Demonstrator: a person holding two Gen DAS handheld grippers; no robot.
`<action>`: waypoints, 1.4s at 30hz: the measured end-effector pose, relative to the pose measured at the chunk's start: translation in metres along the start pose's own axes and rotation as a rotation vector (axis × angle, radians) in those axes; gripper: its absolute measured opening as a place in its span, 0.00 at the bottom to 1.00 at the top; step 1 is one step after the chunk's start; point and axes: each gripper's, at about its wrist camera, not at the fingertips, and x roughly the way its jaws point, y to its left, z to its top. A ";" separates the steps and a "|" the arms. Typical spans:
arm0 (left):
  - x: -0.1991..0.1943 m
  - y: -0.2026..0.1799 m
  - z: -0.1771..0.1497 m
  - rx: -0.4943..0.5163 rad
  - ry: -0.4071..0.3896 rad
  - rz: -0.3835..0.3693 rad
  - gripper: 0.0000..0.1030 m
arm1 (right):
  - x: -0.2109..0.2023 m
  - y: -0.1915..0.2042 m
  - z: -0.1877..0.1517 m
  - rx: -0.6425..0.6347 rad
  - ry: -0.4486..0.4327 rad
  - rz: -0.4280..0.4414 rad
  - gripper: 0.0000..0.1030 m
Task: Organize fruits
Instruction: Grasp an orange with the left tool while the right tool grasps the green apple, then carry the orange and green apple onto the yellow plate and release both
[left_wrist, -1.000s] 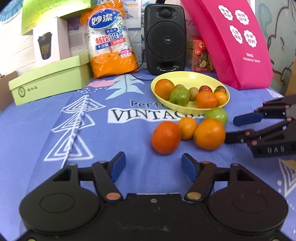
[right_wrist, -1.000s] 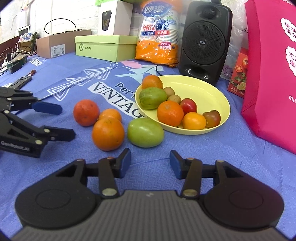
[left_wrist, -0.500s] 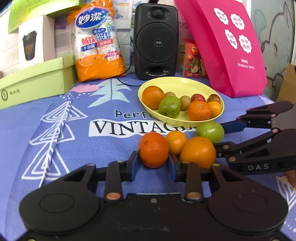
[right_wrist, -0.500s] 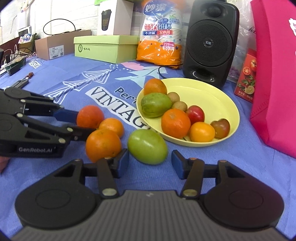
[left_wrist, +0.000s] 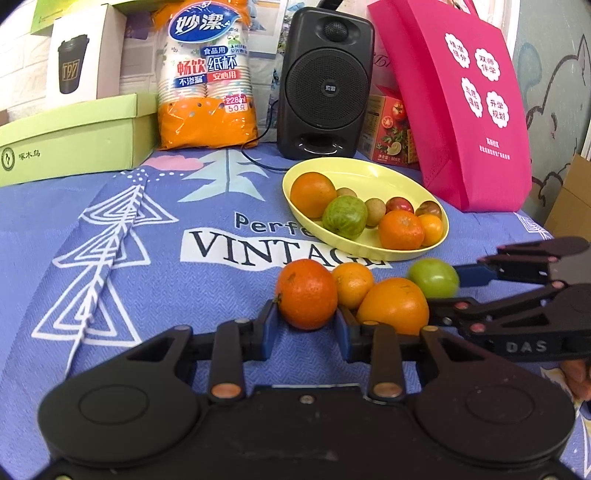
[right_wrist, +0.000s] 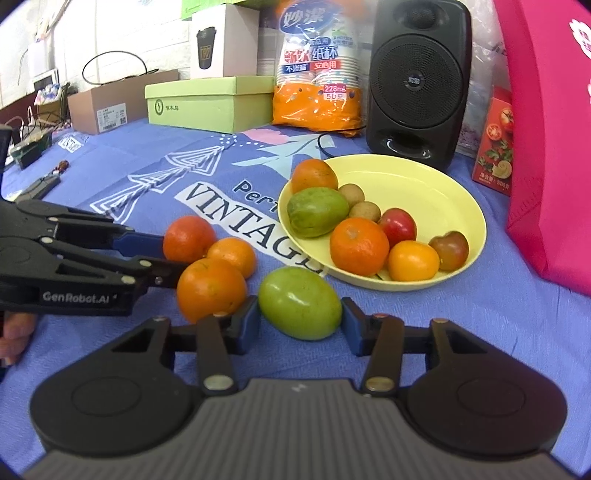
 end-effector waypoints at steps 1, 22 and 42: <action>0.000 -0.001 0.000 0.002 -0.001 0.005 0.30 | -0.003 0.000 -0.002 0.007 -0.002 0.000 0.45; -0.031 -0.017 -0.004 0.032 0.032 0.049 0.30 | -0.048 0.001 -0.036 0.069 -0.018 -0.038 0.45; -0.055 -0.048 0.049 0.185 -0.004 -0.004 0.30 | -0.087 -0.018 -0.035 0.075 -0.079 -0.061 0.44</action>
